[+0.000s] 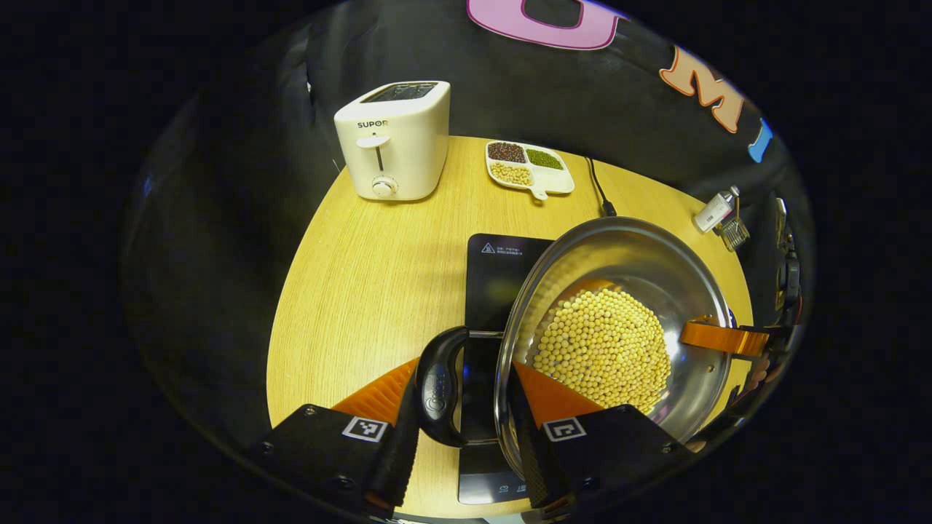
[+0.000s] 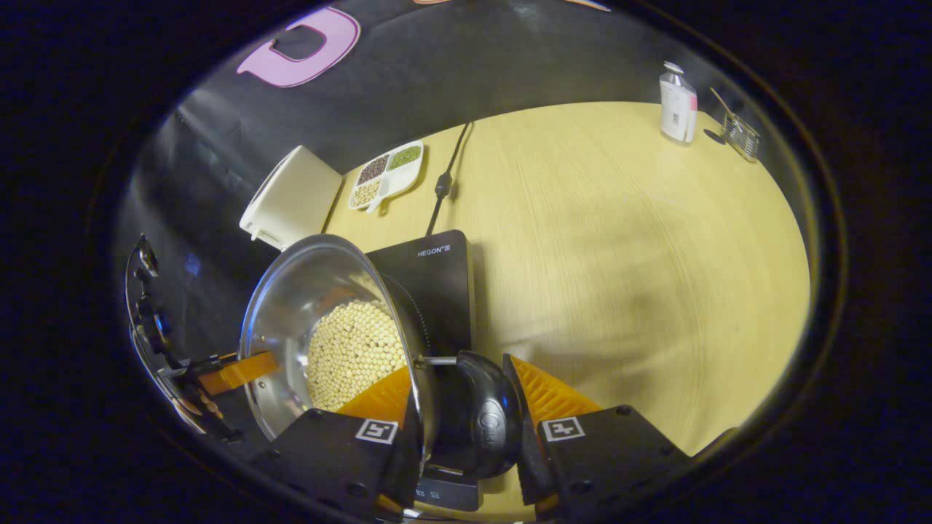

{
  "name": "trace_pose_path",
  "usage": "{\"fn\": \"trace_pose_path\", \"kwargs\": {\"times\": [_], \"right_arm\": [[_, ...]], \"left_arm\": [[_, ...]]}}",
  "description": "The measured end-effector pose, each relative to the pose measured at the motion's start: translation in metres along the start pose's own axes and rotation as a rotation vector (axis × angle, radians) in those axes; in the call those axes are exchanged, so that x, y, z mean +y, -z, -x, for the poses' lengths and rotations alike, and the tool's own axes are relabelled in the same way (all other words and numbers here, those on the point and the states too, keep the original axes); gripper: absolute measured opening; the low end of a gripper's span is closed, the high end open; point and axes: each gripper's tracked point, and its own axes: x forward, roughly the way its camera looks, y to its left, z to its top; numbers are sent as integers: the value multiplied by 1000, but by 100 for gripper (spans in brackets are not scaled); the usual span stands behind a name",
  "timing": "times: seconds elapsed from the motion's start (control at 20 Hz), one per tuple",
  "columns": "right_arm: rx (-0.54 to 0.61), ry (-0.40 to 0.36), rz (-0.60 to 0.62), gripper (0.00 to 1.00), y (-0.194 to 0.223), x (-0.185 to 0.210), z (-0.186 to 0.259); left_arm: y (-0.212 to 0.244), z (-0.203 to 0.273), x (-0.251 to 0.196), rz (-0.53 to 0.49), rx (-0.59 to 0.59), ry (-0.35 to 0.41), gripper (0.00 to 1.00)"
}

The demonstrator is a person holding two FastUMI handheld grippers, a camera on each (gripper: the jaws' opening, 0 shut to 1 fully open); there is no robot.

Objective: First push the handle of the pot to place it horizontally, then grasp the pot with both hands and set it on the induction cooktop.

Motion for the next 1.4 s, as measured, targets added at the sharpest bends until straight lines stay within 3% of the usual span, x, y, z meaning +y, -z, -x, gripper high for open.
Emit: {"fn": "trace_pose_path", "kwargs": {"times": [0.6, 0.7, 0.75, 0.8, 0.85, 0.95, 1.0, 1.05, 1.1, 1.15, 1.2, 1.3, 1.35, 1.4], "right_arm": [[-20, 48, 29, 56, 3, -4, -1], [-14, 69, 53, 70, 9, -9, 2], [-30, 64, 64, 85, 9, -9, 5], [-51, 55, 69, 100, 6, -6, 10], [-85, 45, 72, 94, 2, -3, 21], [-170, 41, 70, 100, -13, -4, 43], [-213, 51, 71, 94, -20, -8, 56], [-246, 62, 72, 100, -25, -12, 69], [-276, 70, 75, 93, -28, -18, 84], [-310, 81, 72, 100, -32, -24, 100], [-343, 90, 68, 93, -37, -30, 116], [-400, 98, 59, 93, -41, -41, 150], [-429, 104, 59, 100, -43, -49, 164], [-457, 110, 65, 93, -45, -56, 180]], "left_arm": [[0, -1, 1, 4, -5, -10, 66], [-3, 3, 5, 17, -42, -59, 72], [-9, 6, 9, 9, -93, -85, 75], [-18, 18, 7, 10, -143, -109, 100], [-26, 24, 4, 12, -191, -122, 98], [-39, 43, -2, 14, -277, -145, 96], [-42, 52, -7, 6, -302, -152, 97], [-42, 60, -9, -5, -304, -164, 97], [-41, 68, -11, -13, -311, -177, 97], [-42, 76, -13, -15, -320, -186, 96], [-42, 84, -17, -13, -333, -194, 97], [-42, 101, -28, -21, -358, -205, 96], [-42, 111, -35, -34, -370, -209, 96], [-44, 119, -44, -48, -387, -209, 96]]}}
